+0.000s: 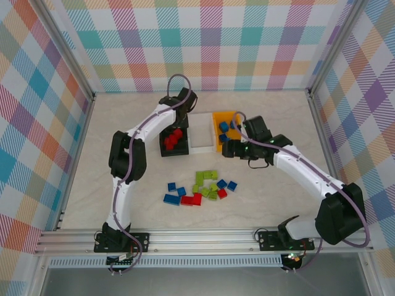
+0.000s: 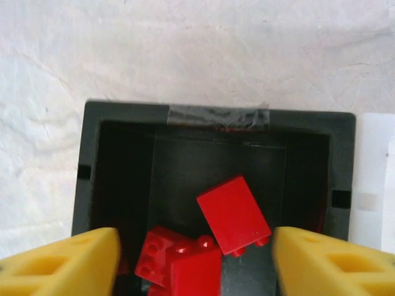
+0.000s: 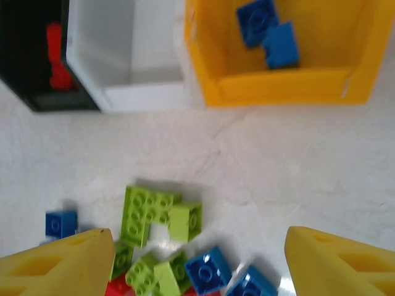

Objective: Sort the legos into containers by color

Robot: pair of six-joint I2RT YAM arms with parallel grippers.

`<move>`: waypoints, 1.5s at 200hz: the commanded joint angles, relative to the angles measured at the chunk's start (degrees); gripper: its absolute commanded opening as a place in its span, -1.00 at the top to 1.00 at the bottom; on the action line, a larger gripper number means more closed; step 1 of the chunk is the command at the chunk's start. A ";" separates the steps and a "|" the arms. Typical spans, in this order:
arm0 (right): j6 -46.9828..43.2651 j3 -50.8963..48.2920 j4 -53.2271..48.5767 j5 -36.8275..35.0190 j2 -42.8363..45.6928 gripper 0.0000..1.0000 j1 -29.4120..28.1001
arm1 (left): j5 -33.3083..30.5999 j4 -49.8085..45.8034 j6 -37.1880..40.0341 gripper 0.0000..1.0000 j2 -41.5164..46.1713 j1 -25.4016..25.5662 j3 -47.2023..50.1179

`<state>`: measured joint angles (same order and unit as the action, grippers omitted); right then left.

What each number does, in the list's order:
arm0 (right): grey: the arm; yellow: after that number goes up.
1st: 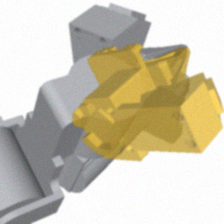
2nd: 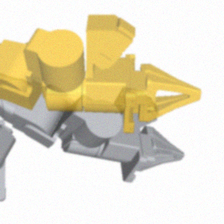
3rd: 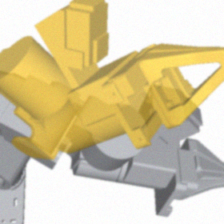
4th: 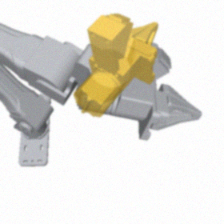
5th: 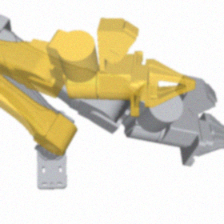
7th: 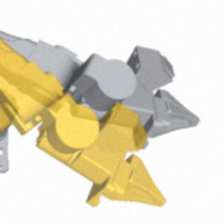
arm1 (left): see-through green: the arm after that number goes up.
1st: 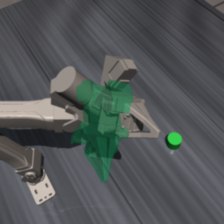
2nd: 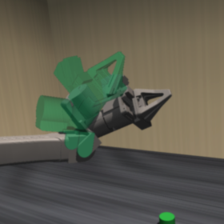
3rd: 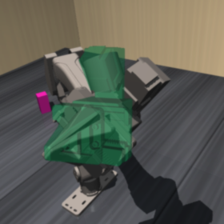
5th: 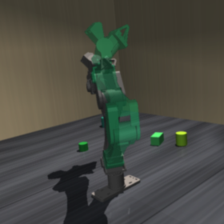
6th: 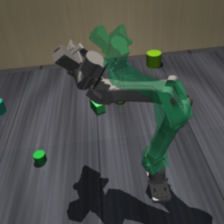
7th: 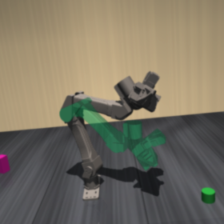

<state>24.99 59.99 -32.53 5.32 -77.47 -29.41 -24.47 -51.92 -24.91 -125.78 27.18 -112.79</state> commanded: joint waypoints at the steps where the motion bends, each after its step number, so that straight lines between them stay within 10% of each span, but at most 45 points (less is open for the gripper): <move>1: -0.16 -1.97 -2.67 2.54 -0.88 -0.47 -4.51 | 2.68 1.23 -1.62 -0.69 8.30 0.06 3.77; 24: 1.14 -3.29 1.22 3.37 -5.09 -0.38 -8.59 | 5.22 5.25 -3.18 -1.00 16.93 1.79 11.10; 130: 2.33 -1.35 7.69 -0.40 -20.48 0.08 -10.23 | 6.73 11.32 -14.84 -1.00 53.48 9.89 54.32; 248: 0.03 3.06 4.03 -3.76 -10.95 0.64 -9.93 | 6.49 8.94 -15.23 -1.00 58.49 9.91 59.66; 300: 0.99 22.04 4.16 -5.56 -25.18 0.62 -8.59 | 7.47 7.23 -16.95 -1.00 60.10 9.91 61.82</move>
<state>25.89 76.03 -28.56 2.11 -95.13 -38.59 -17.85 -42.24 -40.05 -67.11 37.26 -52.36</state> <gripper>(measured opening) 0.210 0.997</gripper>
